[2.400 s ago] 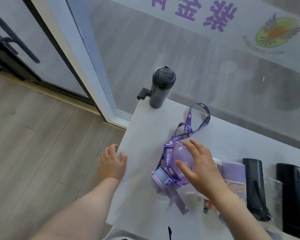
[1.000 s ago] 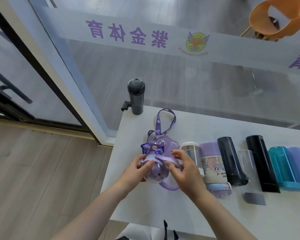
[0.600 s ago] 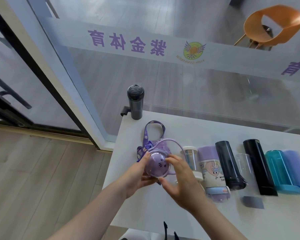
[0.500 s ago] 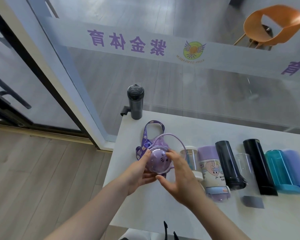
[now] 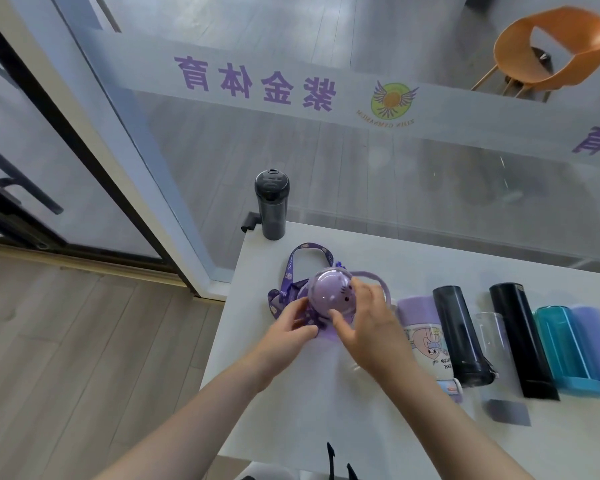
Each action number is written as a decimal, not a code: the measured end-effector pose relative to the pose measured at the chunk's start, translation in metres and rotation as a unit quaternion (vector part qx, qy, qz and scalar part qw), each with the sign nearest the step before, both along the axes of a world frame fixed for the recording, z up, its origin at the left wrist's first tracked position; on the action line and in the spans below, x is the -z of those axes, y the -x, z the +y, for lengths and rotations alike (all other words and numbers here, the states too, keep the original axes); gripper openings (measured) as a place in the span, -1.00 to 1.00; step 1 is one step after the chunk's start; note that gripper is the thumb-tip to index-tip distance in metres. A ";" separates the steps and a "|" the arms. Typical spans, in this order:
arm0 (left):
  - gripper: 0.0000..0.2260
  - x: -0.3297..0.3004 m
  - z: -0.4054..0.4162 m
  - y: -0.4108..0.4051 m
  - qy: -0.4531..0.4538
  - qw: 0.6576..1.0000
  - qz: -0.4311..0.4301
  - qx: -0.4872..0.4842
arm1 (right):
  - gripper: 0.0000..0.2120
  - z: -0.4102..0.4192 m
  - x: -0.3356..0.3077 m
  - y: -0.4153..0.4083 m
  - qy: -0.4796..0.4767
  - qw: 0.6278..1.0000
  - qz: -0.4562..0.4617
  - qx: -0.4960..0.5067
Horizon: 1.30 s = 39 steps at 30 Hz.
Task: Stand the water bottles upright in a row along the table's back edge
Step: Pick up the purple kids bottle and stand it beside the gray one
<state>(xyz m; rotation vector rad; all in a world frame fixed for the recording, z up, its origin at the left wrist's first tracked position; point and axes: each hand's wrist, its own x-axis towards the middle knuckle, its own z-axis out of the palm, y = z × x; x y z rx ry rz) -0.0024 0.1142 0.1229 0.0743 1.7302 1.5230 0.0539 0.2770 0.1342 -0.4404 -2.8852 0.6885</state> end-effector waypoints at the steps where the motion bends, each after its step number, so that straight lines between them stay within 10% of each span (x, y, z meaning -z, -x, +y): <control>1: -0.54 0.000 0.001 0.000 0.000 1.000 0.014 0.000 | -0.46 0.002 -0.001 0.001 -0.013 1.000 0.012 0.001; 7: -0.42 0.006 0.009 0.007 0.009 0.998 0.061 0.002 | -0.69 0.022 -0.002 0.003 -0.042 0.997 0.038 -0.049; 14: -0.46 0.014 0.023 0.034 0.029 0.990 0.132 0.037 | -0.19 0.048 0.003 0.019 0.142 0.981 -0.088 -0.095; 24: -0.44 0.029 0.032 0.041 0.186 0.928 0.315 -0.067 | -0.25 0.039 0.028 0.040 0.102 0.994 0.004 -0.048; 39: -0.43 0.031 0.091 0.115 0.092 0.956 0.271 -0.061 | -0.23 0.072 0.028 0.138 0.078 0.996 0.031 -0.006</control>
